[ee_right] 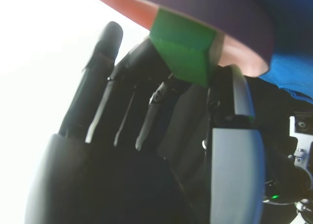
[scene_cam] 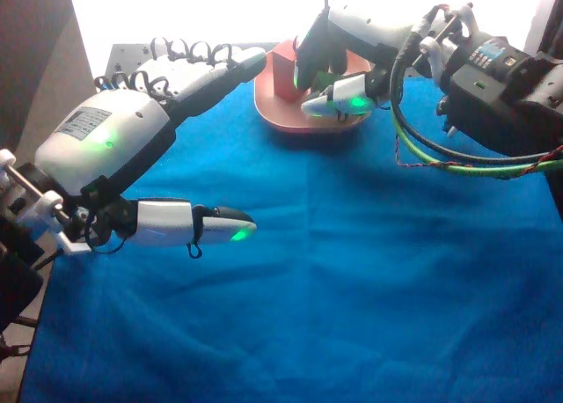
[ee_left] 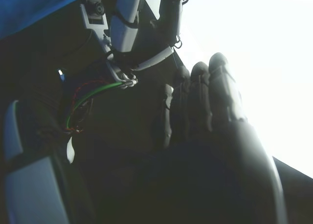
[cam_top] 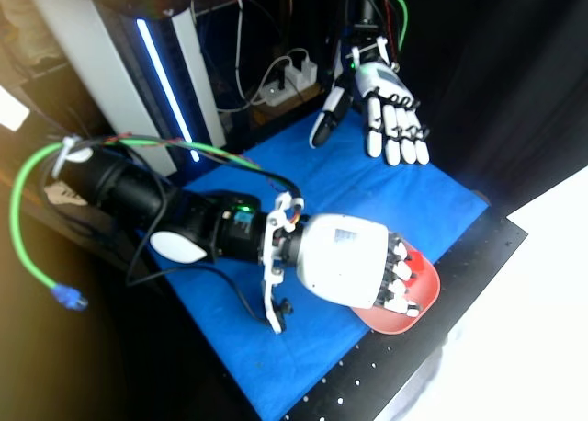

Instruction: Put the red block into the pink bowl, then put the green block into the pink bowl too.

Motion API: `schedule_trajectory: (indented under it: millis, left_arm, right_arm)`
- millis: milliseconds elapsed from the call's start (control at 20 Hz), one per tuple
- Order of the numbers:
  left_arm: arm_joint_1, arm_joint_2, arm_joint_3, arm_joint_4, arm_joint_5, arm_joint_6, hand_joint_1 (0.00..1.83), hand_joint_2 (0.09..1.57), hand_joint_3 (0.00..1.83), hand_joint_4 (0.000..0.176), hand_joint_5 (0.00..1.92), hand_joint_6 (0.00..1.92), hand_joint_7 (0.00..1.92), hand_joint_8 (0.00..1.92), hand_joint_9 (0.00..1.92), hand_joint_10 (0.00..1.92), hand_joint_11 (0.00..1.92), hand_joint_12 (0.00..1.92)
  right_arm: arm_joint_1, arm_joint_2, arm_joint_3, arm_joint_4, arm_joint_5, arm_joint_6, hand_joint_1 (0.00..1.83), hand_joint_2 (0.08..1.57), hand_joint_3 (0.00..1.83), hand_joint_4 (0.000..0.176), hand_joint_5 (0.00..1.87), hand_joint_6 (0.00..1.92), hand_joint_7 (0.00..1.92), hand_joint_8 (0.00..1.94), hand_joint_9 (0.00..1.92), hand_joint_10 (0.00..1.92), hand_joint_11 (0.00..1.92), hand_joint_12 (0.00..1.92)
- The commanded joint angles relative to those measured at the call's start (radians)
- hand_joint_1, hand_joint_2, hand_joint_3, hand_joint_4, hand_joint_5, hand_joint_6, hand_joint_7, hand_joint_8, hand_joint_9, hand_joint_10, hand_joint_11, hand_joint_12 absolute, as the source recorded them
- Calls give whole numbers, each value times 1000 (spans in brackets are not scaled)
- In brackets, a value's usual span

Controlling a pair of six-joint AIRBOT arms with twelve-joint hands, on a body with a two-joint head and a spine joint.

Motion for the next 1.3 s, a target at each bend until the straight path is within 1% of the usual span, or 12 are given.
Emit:
schedule_trajectory:
  millis: [0, 50, 150, 450, 550, 700, 800, 950, 1100, 1150, 1200, 1250]
  left_arm:
    - [-3, -5, -5, 0, -126, -7, 849, 822, 0, 81, 119, 0, 197, 10, 105, 11, 0, 0]
    - [-3, -5, -5, -1, -126, -7, 844, 814, 0, 103, 111, 0, 193, 7, 92, 5, 0, 0]
    - [-3, -5, -5, -1, -127, -7, 839, 825, 3, 83, 91, 0, 182, 1, 82, 1, 0, 0]
    - [-1, -5, -5, -7, -127, -7, 864, 812, 0, 88, 121, 14, 202, 7, 115, 10, 0, 0]
    - [1, -4, -5, -12, -126, -7, 839, 812, 0, 96, 91, 0, 164, 1, 75, 0, 0, 0]
    - [8, -1, -5, -24, -123, -7, 837, 809, 0, 107, 106, 6, 175, 6, 85, 4, 0, 0]
    - [10, -1, -4, -31, -115, -7, 819, 796, 0, 134, 97, 1, 202, 13, 110, 11, 0, 0]
    - [10, -1, -1, -39, -107, -7, 777, 796, 0, 121, 62, 0, 193, 4, 123, 11, 15, 6]
    - [12, -1, 2, -45, -100, -7, 817, 783, 0, 133, 75, 4, 196, 3, 118, 4, 1, 0]
    - [12, -1, 4, -47, -98, -7, 821, 785, 0, 126, 62, 0, 177, 0, 101, 0, 0, 0]
    - [11, 1, 7, -51, -96, -7, 794, 800, 2, 97, 47, 0, 169, 0, 104, 2, 0, 0]
    - [11, 8, 10, -59, -96, -7, 810, 805, 3, 62, 47, 1, 188, 7, 135, 14, 0, 0]
  right_arm:
    - [9, -2, 6, 15, 109, 4, 1177, 1050, 0, 0, 848, 353, 983, 476, 1022, 425, 681, 1217]
    - [9, -2, 6, 14, 109, 4, 1125, 1012, 0, 0, 804, 115, 1003, 181, 1031, 239, 641, 1122]
    - [9, -2, 6, 14, 109, 4, 1086, 957, 0, 0, 664, 5, 909, 12, 933, 43, 534, 892]
    - [9, -2, 6, 12, 109, 19, 985, 859, 0, 0, 432, 0, 661, 0, 707, 0, 334, 749]
    - [9, -1, 12, -18, 109, 74, 894, 847, 0, 23, 400, 0, 722, 10, 814, 28, 530, 813]
    - [9, 7, 16, -34, 110, 109, 960, 909, 0, 1, 367, 0, 753, 1, 836, 4, 544, 695]
    - [11, 27, 5, -34, 111, 109, 1003, 890, 1, 14, 359, 1, 641, 0, 713, 0, 488, 594]
    - [39, 69, -36, -34, 150, 109, 1087, 875, 0, 0, 352, 0, 439, 0, 540, 0, 316, 518]
    - [83, 104, -74, -69, 169, 109, 1041, 796, 3, 100, 335, 0, 493, 0, 536, 1, 394, 280]
    - [95, 115, -84, -73, 176, 109, 1023, 789, 0, 101, 321, 0, 511, 0, 544, 0, 446, 222]
    - [133, 139, -106, -102, 177, 109, 962, 758, 3, 85, 263, 0, 527, 0, 596, 0, 491, 159]
    - [146, 159, -122, -107, 181, 109, 996, 759, 6, 118, 239, 0, 510, 0, 612, 3, 478, 134]
